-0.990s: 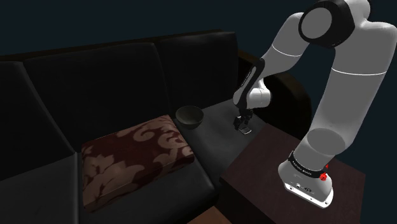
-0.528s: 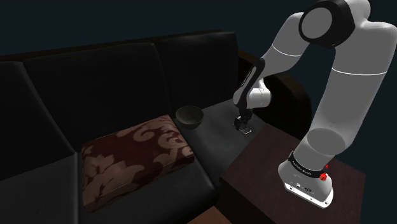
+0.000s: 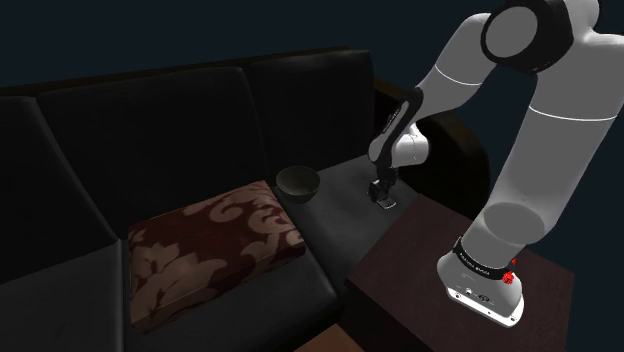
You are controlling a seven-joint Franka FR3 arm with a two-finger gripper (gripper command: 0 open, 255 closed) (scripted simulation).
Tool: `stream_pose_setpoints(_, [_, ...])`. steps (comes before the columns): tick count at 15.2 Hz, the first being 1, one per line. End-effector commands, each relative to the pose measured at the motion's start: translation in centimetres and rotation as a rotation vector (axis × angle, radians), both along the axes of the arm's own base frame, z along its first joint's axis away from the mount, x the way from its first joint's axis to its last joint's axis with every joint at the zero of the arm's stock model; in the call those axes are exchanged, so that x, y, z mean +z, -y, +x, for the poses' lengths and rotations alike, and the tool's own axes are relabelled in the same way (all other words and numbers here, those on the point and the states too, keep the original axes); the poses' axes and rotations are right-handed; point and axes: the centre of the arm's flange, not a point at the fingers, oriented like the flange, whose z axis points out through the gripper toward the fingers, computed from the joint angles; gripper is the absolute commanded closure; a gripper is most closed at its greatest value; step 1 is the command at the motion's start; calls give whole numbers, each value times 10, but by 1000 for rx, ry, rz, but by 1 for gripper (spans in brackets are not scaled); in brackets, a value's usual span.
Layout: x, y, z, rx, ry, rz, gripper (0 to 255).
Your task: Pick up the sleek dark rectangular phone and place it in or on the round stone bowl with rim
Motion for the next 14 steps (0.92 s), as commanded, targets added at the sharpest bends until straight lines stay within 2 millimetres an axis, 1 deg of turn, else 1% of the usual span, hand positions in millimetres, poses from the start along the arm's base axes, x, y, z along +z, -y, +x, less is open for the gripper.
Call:
stream_pose_setpoints(1, [11, 1, 0, 0, -1, 0, 255])
stream_pose_setpoints(14, [79, 1, 0, 0, -1, 0, 255])
